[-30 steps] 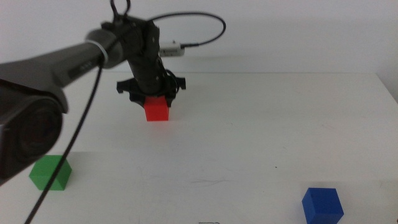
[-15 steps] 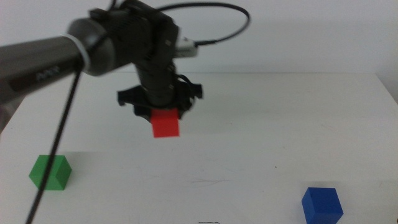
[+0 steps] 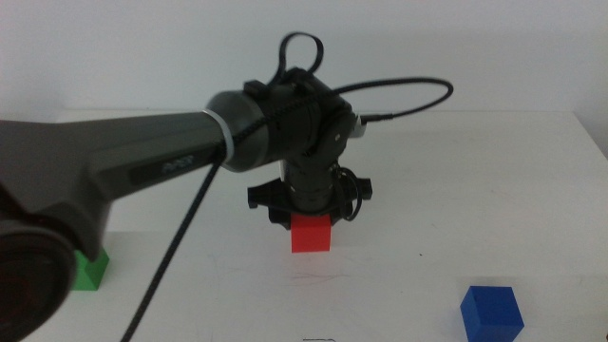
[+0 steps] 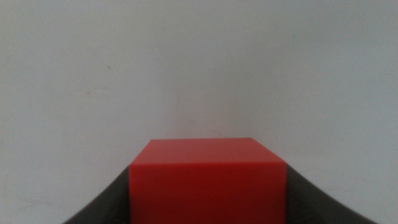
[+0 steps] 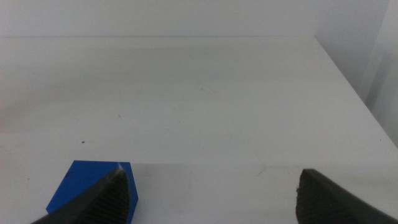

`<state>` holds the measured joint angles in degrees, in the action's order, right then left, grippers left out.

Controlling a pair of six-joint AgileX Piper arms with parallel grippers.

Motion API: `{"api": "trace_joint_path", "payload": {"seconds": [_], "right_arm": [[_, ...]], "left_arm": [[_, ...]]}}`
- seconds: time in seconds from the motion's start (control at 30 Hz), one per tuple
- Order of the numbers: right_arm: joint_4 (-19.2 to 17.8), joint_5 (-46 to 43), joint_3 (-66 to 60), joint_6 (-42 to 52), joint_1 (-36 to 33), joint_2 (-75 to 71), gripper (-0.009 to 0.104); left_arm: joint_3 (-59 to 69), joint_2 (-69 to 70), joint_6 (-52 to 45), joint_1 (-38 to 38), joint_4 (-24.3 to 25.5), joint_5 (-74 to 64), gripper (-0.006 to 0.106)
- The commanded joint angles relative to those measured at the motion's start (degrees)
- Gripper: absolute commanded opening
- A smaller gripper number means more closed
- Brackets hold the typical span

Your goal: Stack red cubes first, then green, then blue cubes in a specific spot.

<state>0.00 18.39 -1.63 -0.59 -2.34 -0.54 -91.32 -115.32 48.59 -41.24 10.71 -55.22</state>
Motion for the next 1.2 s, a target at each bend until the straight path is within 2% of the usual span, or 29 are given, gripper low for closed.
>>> {"api": "trace_joint_path", "payload": {"seconds": [0.0, 0.8, 0.9, 1.17], "right_arm": [[-0.54, -4.14, 1.02, 0.59, 0.28, -1.31, 0.081], [-0.54, -4.14, 1.02, 0.59, 0.28, -1.31, 0.081], [-0.54, -4.14, 1.02, 0.59, 0.28, -1.31, 0.081], [-0.54, -4.14, 1.02, 0.59, 0.28, -1.31, 0.081]], "left_arm": [[-1.21, 2.25, 1.05, -0.30, 0.39, 1.29, -0.002], [-1.21, 0.06, -1.63, -0.30, -0.96, 2.25, -0.002], [-1.21, 0.06, -1.63, -0.30, -2.67, 2.30, -0.002], [-1.21, -1.69, -1.63, -0.30, -3.07, 1.37, -0.002]]}}
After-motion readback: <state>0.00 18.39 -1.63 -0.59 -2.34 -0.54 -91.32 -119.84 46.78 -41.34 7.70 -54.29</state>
